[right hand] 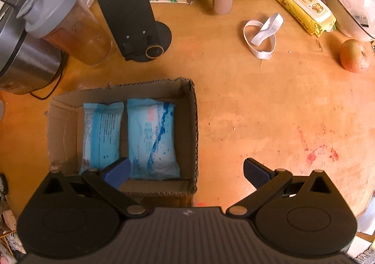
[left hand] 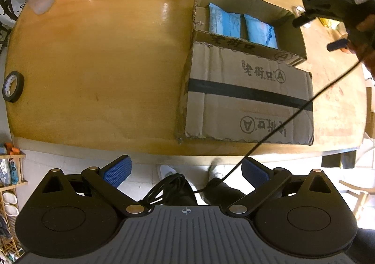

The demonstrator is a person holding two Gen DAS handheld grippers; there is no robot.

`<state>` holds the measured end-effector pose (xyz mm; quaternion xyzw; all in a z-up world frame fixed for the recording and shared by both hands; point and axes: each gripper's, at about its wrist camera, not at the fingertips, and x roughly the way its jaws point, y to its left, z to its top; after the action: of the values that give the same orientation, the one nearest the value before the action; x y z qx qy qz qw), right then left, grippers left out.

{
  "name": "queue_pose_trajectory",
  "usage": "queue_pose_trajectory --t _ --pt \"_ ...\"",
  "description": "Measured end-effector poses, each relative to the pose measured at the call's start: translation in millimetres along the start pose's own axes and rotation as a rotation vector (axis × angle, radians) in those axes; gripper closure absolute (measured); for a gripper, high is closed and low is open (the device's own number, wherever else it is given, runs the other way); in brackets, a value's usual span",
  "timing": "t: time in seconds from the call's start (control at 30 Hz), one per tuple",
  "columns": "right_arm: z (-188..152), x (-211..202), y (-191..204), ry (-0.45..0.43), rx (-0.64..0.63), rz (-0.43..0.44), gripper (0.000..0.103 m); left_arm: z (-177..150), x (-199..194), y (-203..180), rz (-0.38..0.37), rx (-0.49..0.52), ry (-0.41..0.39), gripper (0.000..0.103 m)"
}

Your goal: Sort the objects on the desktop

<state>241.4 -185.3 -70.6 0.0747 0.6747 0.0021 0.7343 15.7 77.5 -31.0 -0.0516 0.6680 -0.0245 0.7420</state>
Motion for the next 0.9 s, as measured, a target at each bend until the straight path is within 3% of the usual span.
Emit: queue_pose_trajectory --t 0.9 --pt "-63 -11 -16 0.022 0.006 0.063 0.000 45 19 -2 -0.003 0.050 0.021 0.000"
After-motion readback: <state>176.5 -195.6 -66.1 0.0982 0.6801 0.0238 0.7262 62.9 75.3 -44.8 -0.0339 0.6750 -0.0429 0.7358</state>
